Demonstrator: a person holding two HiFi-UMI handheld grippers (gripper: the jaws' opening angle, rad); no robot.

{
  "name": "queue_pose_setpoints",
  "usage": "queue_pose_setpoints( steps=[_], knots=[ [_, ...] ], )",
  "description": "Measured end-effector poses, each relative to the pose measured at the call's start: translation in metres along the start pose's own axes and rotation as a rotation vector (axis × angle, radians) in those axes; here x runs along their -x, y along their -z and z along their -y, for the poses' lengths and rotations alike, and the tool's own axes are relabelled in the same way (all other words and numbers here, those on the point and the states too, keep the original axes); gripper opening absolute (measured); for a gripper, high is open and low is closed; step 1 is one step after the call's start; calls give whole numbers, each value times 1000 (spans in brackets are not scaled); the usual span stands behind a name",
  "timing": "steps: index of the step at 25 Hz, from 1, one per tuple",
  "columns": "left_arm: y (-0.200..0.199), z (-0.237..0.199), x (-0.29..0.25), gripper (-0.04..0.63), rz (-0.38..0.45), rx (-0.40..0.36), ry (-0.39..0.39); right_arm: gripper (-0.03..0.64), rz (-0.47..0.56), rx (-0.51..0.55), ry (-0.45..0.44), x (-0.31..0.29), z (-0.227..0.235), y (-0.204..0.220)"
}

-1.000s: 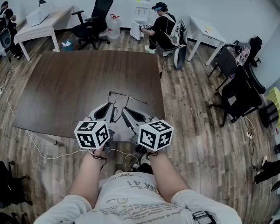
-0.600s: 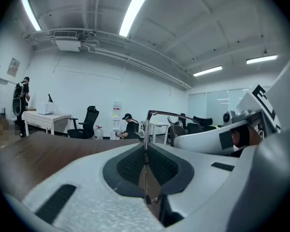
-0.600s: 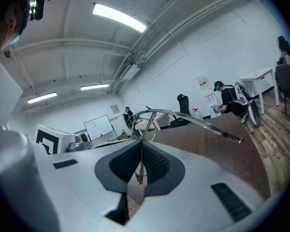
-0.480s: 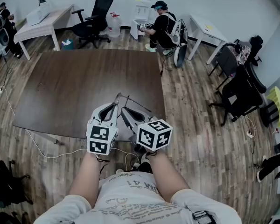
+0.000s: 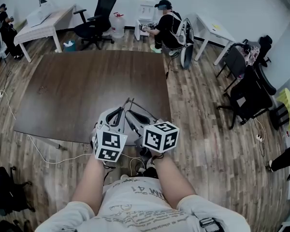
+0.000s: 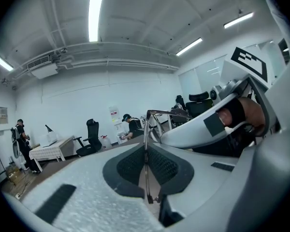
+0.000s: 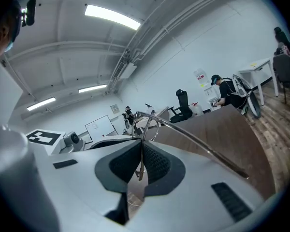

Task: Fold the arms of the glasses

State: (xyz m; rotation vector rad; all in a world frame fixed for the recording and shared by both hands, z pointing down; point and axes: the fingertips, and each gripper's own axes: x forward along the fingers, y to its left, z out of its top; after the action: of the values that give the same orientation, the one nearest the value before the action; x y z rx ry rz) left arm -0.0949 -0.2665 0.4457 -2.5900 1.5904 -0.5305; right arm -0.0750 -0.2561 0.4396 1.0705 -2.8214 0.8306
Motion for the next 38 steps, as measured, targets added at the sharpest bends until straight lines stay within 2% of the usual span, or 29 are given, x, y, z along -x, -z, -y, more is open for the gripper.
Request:
queue_pose_setpoints(
  steps=[6, 11, 14, 29, 33, 38],
  knots=[
    [-3, 0, -3, 31, -1, 42, -9, 25, -6, -17, -1, 5, 5, -2],
    [-7, -11, 0, 31, 22, 92, -33, 28, -20, -42, -40, 11, 3, 0],
    [-7, -13, 1, 31, 24, 106, -36, 85, -26, -45, -51, 14, -1, 3],
    [-12, -12, 5, 31, 55, 165, -41, 86, -17, -67, 33, 58, 19, 12],
    [-16, -10, 6, 31, 66, 149, -28, 86, 18, -11, 69, 73, 20, -5],
    [-19, -3, 7, 31, 76, 95, -15, 84, 29, 149, 147, 92, 28, -32]
  ],
)
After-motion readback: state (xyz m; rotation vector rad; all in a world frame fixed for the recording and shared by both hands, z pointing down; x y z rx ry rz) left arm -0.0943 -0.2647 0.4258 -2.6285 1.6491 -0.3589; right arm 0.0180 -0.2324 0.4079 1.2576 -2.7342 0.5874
